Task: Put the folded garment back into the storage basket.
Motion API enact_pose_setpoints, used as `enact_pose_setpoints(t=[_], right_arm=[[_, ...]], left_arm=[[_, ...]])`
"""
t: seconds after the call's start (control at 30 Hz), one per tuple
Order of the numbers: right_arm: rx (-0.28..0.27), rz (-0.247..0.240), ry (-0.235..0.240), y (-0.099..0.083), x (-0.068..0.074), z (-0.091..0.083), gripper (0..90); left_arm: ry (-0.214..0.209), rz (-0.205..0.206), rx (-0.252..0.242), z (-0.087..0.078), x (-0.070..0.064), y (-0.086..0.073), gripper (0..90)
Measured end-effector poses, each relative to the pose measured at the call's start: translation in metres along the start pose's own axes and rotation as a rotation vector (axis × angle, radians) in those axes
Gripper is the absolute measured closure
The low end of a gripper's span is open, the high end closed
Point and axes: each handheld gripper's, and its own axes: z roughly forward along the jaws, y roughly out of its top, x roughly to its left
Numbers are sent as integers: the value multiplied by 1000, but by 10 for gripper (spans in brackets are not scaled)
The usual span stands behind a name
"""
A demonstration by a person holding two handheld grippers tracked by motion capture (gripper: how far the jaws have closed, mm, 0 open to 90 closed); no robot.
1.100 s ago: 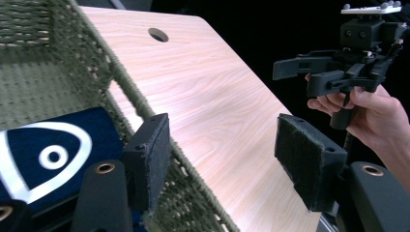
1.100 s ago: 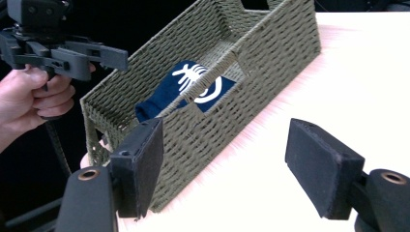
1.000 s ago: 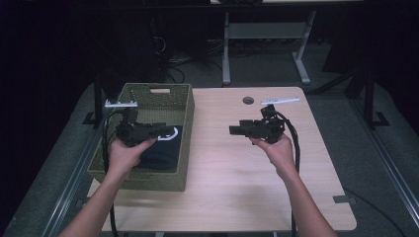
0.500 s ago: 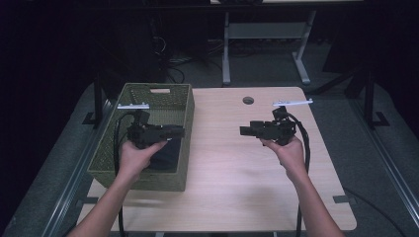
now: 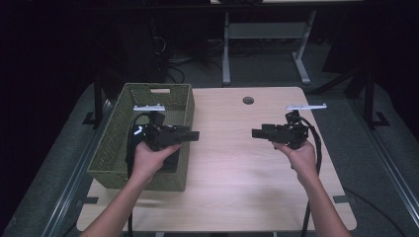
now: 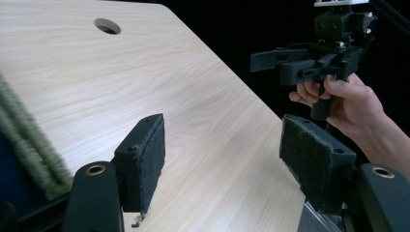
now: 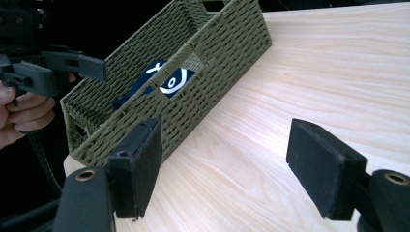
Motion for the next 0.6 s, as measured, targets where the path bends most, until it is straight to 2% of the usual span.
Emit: enact_pose_setpoints(t=[0.27,0.37,0.43,0.53,0.57,0.6], right_arm=[[-8,13,-24,-11,-11,-17,286],[-16,19,-42,-19,-17,-26,286],[-27,36,-54,-26,-21,-35,286],[-33,38,-60,-29,-24,-40,286],[-28,42,-80,-35,-26,-45,281],[-29,44,-81,-36,-27,-47,281]], left_arm=[[-18,22,8,19,-16,-4,327],[-18,47,16,26,-23,-7,324],[-23,54,21,33,-27,-10,320],[-28,56,28,41,-33,-15,314],[-28,64,34,45,-37,-18,310],[-30,67,37,48,-39,-20,307]])
